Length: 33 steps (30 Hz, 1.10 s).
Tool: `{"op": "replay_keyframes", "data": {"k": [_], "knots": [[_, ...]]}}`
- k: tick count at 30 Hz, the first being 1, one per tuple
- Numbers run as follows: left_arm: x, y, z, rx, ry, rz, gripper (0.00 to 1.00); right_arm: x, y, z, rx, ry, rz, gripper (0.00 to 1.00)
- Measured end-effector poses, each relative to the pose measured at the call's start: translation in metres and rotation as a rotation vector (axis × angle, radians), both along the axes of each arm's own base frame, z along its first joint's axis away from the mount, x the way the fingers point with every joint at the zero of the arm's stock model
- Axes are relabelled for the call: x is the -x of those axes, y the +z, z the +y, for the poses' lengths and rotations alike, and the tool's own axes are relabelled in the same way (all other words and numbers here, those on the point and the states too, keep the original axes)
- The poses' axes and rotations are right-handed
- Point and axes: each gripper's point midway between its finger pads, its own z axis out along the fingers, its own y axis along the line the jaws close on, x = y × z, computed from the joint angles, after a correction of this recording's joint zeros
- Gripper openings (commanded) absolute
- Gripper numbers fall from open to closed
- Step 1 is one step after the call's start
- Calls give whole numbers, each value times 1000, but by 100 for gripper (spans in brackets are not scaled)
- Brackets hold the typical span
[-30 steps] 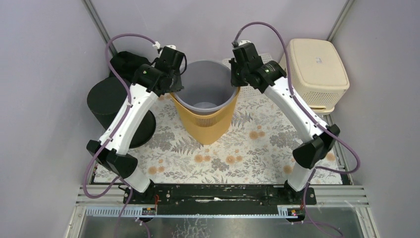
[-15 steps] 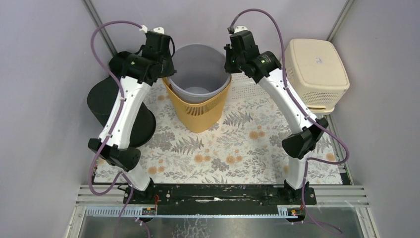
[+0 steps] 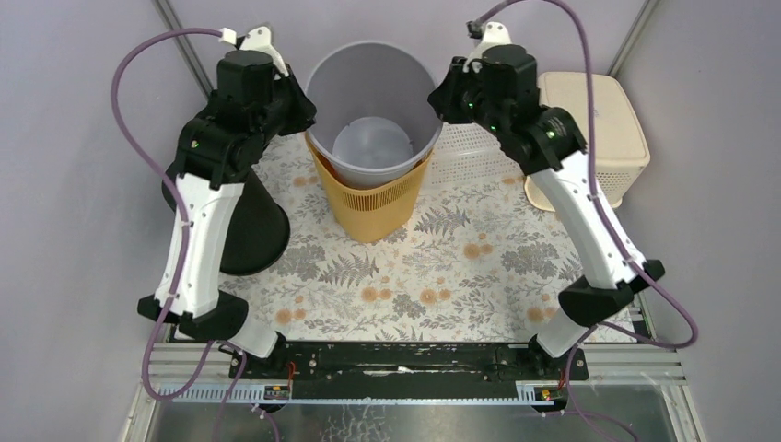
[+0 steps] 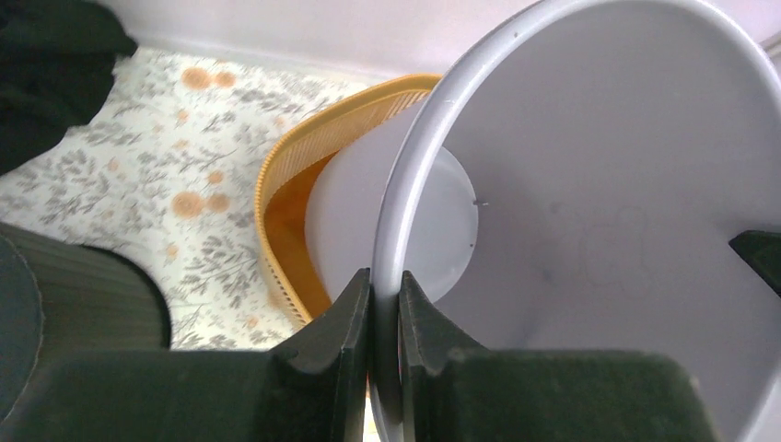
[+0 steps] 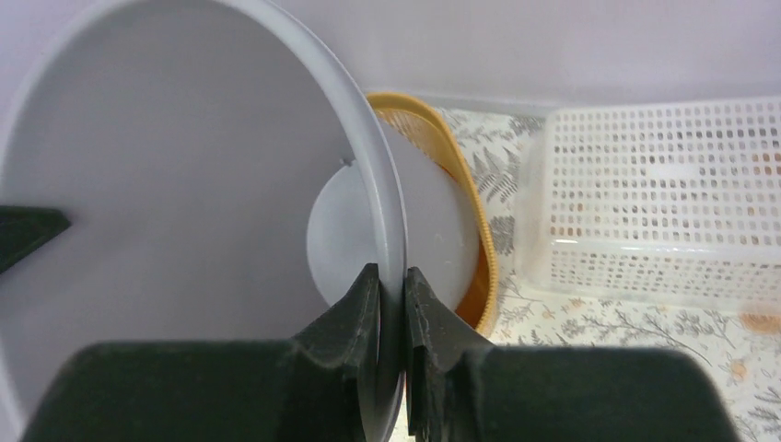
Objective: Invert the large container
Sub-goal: Pick up the container from the container.
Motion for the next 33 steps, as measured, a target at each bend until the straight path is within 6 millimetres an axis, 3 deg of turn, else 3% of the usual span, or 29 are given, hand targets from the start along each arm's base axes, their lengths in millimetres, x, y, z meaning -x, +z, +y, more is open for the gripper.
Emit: {"op": "replay_keyframes", "data": {"k": [6,11,17,33], "knots": [[28,53,-10,100,-88,-153,6,34,54,-13,-120,24,-135,0],[51,83,-18,157,-169,-265,7,64,91,-23,-209,68,-249,0],[55,99,-30,194,-245,-325,6,75,108,-30,-236,74,-296,0],[31,108,-67,256,-397,-377,3,81,127,-63,-182,-27,-380,0]]}}
